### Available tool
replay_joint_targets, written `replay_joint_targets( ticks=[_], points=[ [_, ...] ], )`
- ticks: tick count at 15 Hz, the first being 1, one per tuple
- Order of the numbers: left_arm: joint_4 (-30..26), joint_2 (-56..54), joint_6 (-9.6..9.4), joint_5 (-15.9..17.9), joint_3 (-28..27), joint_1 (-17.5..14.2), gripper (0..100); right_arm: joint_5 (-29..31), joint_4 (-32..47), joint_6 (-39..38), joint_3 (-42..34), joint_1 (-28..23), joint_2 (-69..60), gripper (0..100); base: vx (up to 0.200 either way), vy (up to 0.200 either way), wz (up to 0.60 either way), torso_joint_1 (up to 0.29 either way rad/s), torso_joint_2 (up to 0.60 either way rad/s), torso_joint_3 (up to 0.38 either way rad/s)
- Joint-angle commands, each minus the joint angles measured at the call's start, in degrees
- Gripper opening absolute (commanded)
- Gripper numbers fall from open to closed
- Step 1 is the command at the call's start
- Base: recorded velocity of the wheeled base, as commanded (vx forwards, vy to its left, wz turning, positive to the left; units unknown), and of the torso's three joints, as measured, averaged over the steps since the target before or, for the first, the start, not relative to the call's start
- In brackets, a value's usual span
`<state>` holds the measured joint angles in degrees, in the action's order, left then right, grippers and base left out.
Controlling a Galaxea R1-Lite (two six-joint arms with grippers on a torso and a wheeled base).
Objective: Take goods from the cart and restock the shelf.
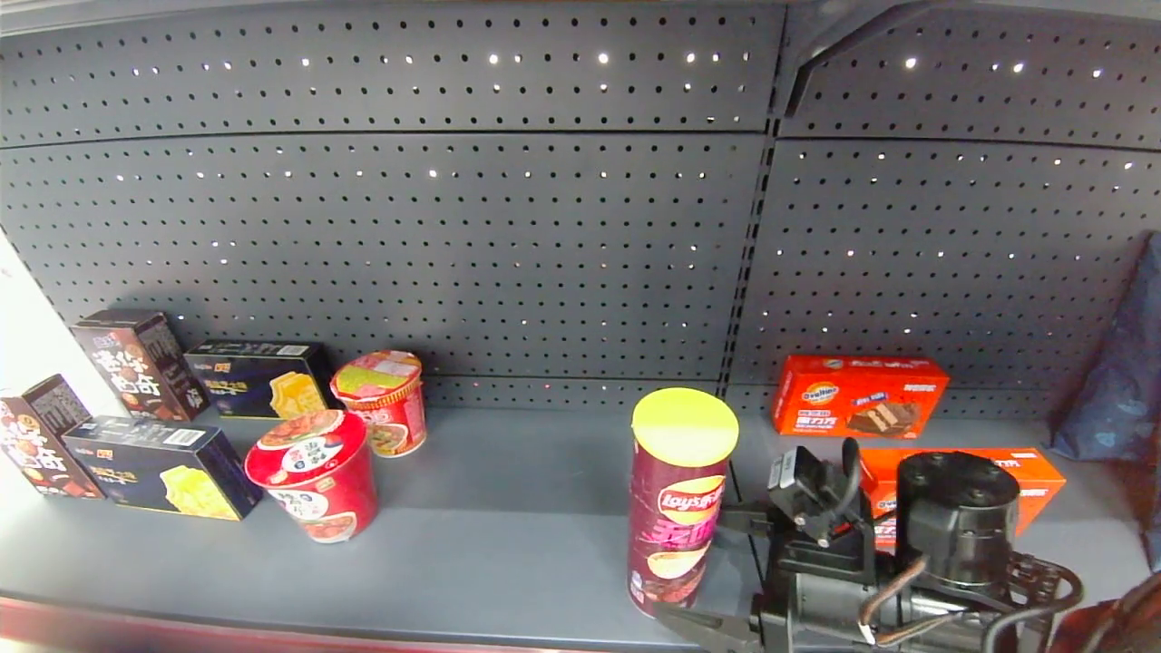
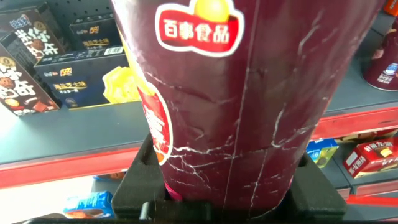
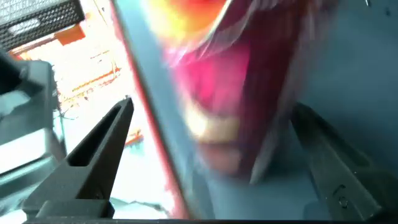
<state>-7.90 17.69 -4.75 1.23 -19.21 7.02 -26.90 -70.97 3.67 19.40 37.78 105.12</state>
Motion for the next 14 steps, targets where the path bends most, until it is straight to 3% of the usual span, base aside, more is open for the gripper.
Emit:
replay_joint_targets(
  ticks=[1,2,5,7,9,11,14],
  points=[
    [-0.01,-0.46,0.01,0.00,0.05,0.01,0,0.01,0.05,0.11,-3.66,-0.60,-5.45,100,0.000,0.000,0.00,0.000,0.00,0.000],
    [-0.01,-1.25,0.01,0.00,-0.39,0.01,0,0.80,0.66,0.11,-9.90,-0.95,-12.57,100,0.000,0.000,0.00,0.000,0.00,0.000],
    [0.25,-0.55,-0.43,0.26,-3.55,0.10,0,2.91,1.98,0.11,-14.74,-2.62,-20.74,100,0.000,0.000,0.00,0.000,0.00,0.000],
    [0.60,6.57,-1.13,5.36,-10.67,0.36,0,6.60,6.37,0.37,-17.64,-4.64,-29.53,100,0.000,0.000,0.00,0.000,0.00,0.000],
    [1.31,13.25,-0.87,11.25,-13.66,0.36,0,11.88,13.49,0.55,-16.76,-4.38,-34.98,100,0.000,0.000,0.00,0.000,0.00,0.000],
    [5.53,21.42,-0.69,17.58,-15.15,0.71,0,16.53,21.40,0.64,-14.65,-3.94,-40.78,100,0.000,0.000,0.00,0.000,0.00,0.000],
    [13.00,34.69,-0.69,21.44,-16.73,0.98,0,21.72,29.23,0.55,-12.36,-3.68,-49.13,100,0.000,0.000,0.00,0.000,0.00,0.000]
  ],
)
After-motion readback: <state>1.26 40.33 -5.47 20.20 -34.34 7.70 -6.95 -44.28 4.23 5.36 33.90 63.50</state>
